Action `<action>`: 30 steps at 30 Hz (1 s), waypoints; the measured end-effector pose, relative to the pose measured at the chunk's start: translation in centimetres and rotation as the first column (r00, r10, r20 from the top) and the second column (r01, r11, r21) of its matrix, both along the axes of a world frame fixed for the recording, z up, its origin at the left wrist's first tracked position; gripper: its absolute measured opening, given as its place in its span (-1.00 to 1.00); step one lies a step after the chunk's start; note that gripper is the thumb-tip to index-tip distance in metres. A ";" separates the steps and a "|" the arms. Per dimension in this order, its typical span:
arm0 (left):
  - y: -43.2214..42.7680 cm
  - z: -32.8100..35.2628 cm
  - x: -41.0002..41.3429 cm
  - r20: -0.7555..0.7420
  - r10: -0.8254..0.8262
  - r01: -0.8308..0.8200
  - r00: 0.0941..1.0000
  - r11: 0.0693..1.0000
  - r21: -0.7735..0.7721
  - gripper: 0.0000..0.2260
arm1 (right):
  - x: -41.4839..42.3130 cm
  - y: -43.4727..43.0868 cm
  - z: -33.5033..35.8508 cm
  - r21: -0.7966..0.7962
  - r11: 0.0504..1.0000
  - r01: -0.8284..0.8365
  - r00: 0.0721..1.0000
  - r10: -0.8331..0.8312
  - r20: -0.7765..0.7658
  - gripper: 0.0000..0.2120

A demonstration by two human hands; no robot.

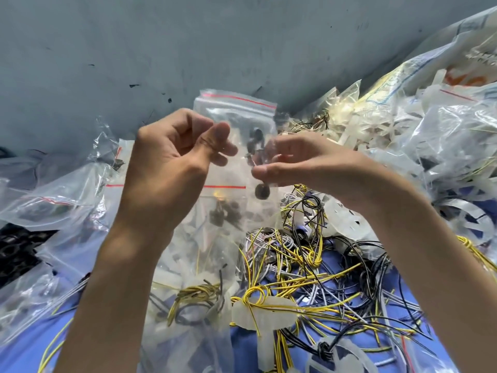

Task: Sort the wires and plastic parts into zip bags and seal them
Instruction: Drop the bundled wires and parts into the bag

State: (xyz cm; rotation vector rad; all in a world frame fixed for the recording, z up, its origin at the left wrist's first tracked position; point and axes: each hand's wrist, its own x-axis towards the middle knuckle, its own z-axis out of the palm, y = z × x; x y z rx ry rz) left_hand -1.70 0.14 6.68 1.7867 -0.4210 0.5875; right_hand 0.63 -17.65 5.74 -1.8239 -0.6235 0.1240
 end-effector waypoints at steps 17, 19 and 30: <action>-2.7 -0.6 -1.1 -0.211 -0.170 0.169 0.963 0.985 -0.024 -0.57 | -0.1 -0.3 1.2 0.360 0.927 0.109 0.994 -0.095 -0.055 -0.83; -2.6 -0.5 -1.1 -0.185 -0.139 0.139 0.973 0.990 -0.015 -0.50 | -0.5 -0.8 1.7 0.292 0.949 0.117 0.992 -0.123 0.001 -0.75; -2.6 -0.2 -1.4 -0.094 -0.196 0.207 0.976 0.971 0.121 -0.48 | -0.8 -1.6 2.4 0.368 0.918 0.147 0.960 -0.222 0.170 -0.44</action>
